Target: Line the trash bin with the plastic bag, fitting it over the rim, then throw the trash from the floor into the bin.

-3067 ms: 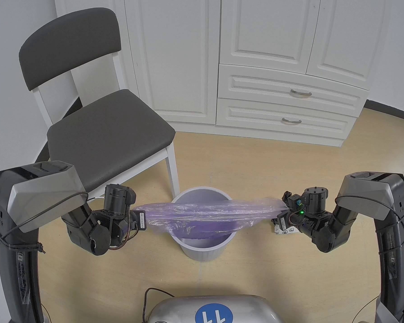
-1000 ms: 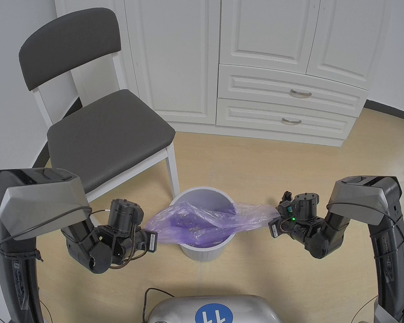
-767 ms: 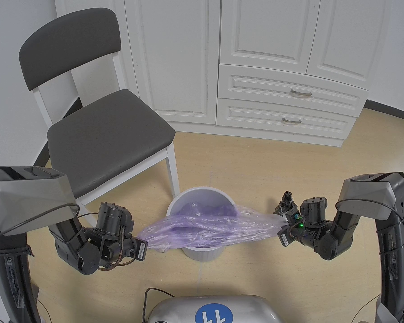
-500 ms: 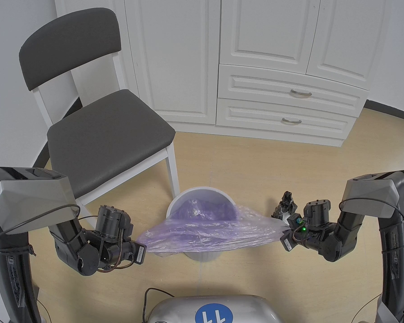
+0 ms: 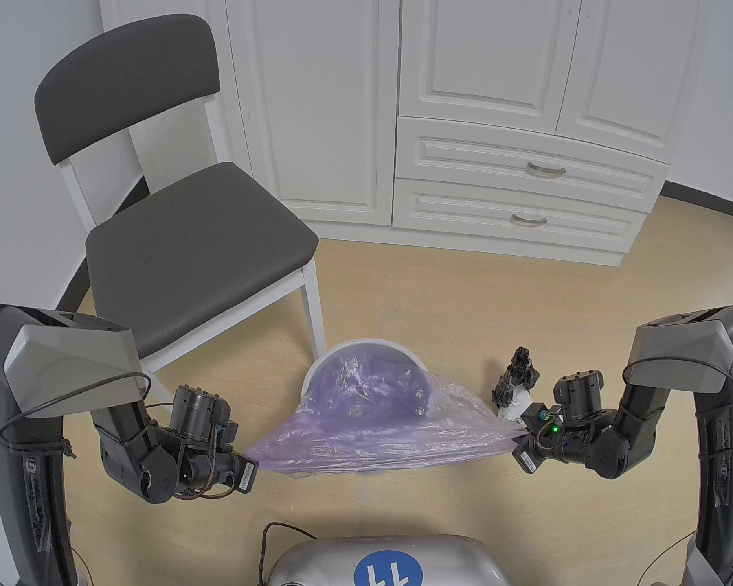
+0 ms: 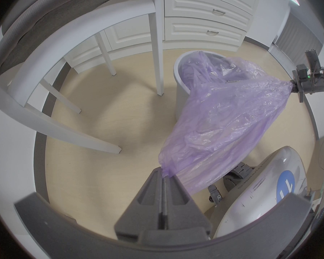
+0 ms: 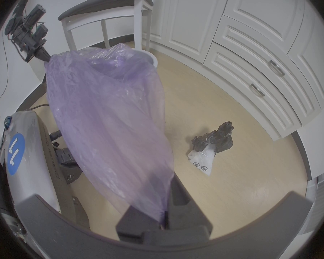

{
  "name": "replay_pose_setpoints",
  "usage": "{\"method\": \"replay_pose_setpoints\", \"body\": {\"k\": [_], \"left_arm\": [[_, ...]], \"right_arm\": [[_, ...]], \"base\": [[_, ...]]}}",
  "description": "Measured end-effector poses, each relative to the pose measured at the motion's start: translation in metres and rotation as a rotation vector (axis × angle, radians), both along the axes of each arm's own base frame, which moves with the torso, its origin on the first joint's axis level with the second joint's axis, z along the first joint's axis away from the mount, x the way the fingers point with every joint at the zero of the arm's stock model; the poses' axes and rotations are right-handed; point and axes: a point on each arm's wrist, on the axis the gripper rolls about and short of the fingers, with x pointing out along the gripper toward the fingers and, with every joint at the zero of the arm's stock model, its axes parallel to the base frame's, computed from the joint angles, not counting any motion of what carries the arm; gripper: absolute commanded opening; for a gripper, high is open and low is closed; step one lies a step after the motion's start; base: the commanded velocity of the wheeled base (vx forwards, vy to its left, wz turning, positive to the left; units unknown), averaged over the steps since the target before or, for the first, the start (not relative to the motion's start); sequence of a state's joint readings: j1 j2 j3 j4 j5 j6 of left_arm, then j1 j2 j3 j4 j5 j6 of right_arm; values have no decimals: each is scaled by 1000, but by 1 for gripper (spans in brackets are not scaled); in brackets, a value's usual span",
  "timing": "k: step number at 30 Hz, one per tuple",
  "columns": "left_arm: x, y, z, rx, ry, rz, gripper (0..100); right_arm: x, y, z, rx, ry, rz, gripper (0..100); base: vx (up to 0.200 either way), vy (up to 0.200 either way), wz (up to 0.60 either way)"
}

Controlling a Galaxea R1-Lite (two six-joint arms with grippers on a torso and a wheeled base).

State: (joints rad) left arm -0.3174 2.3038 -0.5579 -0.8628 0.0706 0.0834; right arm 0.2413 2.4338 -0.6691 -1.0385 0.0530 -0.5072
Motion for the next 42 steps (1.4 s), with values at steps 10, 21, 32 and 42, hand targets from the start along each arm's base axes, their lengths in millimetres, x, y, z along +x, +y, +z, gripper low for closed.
{"method": "replay_pose_setpoints", "body": {"k": [10,21,32,42], "left_arm": [[7,-1,-2,-16,-17,16,0],[-2,2,12,-38,-19,-12,0],[-1,5,13,-53,-18,-17,0],[22,-2,0,-84,-47,90,0]], "right_arm": [[1,-1,5,0,-11,-4,0],[-10,-1,15,-18,52,5,0],[-4,-2,21,-17,44,-12,0],[24,18,17,131,2,-190,0]], "base": [[0,0,0],[0,0,0],[0,0,0],[0,0,0]]}}
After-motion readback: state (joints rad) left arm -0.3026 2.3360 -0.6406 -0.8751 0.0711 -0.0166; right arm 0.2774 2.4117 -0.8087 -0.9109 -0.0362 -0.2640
